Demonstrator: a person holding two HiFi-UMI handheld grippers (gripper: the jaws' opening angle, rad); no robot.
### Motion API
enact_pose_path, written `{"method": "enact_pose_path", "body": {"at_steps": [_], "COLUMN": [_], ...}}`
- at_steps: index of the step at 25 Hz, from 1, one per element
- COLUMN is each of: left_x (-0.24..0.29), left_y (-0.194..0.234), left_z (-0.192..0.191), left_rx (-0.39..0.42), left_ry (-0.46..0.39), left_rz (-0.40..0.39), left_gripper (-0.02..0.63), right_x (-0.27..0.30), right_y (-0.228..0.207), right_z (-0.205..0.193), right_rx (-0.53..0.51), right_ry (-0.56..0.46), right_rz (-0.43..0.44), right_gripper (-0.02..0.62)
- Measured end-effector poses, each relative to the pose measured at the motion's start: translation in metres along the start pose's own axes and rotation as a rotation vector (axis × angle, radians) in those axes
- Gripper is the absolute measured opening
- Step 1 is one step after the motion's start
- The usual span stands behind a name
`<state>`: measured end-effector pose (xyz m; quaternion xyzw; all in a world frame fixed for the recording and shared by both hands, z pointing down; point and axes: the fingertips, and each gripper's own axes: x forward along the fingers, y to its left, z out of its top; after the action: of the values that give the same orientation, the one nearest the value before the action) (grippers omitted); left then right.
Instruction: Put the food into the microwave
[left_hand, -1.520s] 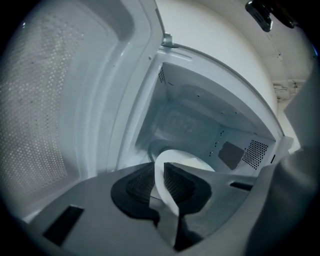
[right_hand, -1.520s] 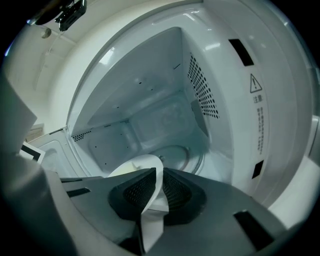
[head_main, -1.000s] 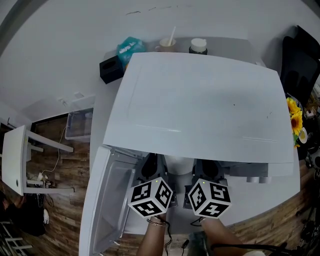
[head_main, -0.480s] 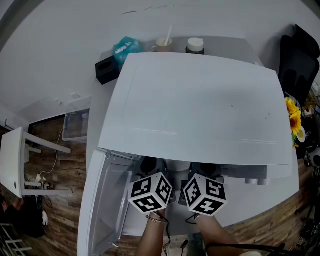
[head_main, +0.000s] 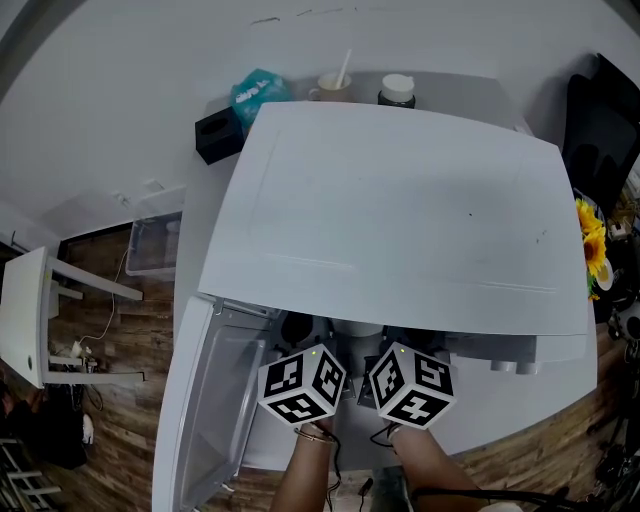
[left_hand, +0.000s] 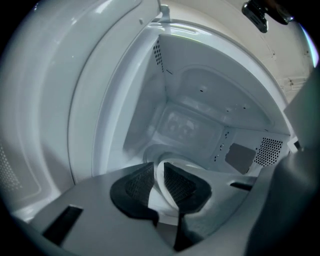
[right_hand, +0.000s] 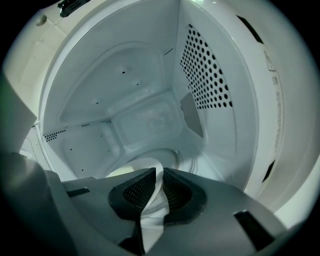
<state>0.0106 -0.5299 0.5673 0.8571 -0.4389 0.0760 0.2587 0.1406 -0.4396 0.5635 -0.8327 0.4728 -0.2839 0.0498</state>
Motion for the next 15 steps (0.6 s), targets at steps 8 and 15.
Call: {"method": "enact_pose_path", "body": {"at_steps": [8,15], "left_x": [-0.014,-0.039], "left_y": [0.002,0.0], "left_z": [-0.002,-0.006], "left_rx": [0.002,0.011], "left_ry": [-0.016,-0.022], "left_rz": [0.015,0.016], "left_gripper": [0.06,0.058], "right_x": [-0.009,-0.03], "right_y": [-0.003,0.009], "right_z": [0.001,-0.007], "right_rx": [-0.074,-0.143], "right_ry": [-0.031,-0.017], "right_rz": [-0.001,0.068], "right_gripper": [0.055,0.055]}}
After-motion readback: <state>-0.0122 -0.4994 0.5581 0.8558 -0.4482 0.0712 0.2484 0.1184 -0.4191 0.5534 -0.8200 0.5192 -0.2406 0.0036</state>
